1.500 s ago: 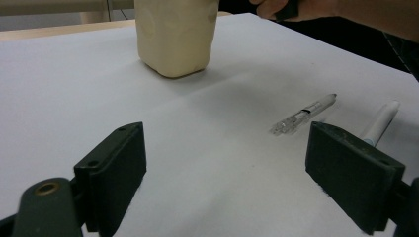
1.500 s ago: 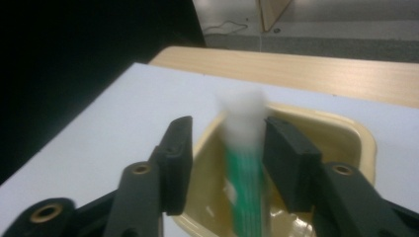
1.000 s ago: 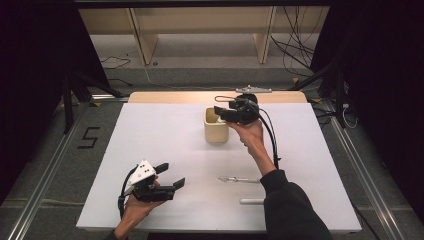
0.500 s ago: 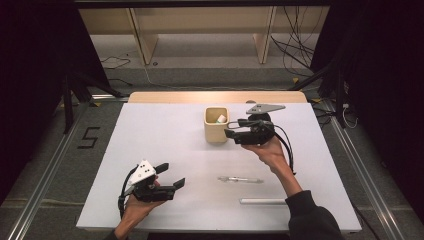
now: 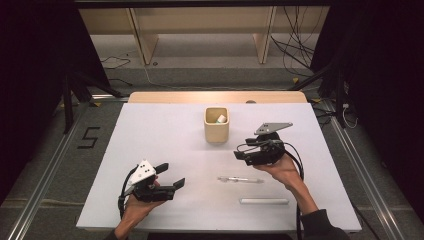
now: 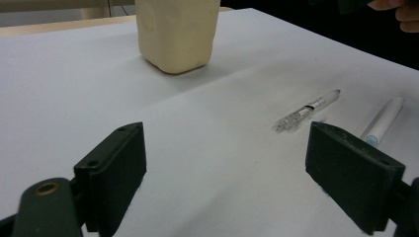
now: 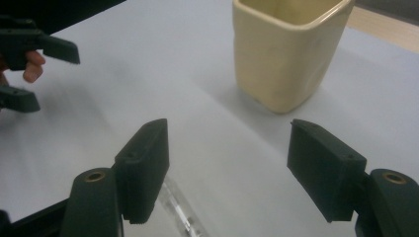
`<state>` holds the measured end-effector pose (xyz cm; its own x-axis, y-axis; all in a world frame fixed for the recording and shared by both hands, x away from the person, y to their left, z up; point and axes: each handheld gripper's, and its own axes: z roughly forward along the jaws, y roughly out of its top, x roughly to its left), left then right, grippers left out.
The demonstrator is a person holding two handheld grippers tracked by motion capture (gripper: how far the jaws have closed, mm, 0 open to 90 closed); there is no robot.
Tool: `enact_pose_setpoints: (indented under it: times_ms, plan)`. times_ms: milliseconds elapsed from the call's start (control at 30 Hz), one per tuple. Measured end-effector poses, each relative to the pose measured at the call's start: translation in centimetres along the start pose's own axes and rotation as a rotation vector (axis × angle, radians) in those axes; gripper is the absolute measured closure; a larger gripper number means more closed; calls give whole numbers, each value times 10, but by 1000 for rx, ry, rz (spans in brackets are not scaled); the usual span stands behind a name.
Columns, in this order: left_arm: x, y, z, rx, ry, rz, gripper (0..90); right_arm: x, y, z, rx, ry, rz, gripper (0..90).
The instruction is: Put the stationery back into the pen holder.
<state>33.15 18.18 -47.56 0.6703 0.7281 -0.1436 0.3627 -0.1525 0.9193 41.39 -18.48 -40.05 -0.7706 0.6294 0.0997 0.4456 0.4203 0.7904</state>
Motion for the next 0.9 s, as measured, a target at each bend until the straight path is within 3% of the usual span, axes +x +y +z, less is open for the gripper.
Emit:
enact_pose_setpoints:
  times_ms: [500, 900]
  plan:
    - [0, 0, 0, 1, 2, 7, 154, 19, -37, -14, 104, 41, -55, 320]
    - [-1, 0, 0, 2, -1, 7, 154, 28, -53, -26, 158, 60, -82, 319]
